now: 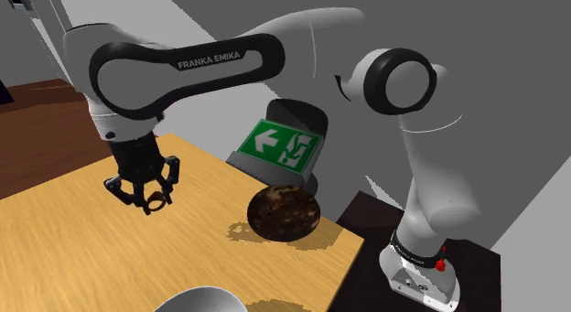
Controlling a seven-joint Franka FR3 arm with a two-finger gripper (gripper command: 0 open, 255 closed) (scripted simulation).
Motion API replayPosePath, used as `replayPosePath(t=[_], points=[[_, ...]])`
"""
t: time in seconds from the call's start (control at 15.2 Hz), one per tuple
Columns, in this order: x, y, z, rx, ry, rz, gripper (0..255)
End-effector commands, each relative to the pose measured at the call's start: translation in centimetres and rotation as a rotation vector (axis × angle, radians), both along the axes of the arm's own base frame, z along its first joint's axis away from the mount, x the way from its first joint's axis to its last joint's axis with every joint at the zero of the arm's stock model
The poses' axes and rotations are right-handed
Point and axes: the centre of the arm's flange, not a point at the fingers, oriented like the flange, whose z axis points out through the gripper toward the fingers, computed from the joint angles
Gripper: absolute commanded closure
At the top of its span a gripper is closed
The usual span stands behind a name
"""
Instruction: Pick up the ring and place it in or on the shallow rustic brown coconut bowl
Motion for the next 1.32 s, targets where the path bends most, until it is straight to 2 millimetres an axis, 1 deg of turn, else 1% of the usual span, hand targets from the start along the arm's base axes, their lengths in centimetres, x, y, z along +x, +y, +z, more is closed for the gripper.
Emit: replayPosePath(t=[0.0, 1.25], points=[[-1.9, -1.7, 0.0, -0.001, 0.000, -0.001, 255], [-18.8, -20.2, -0.4, -0.001, 0.000, -0.001, 255]])
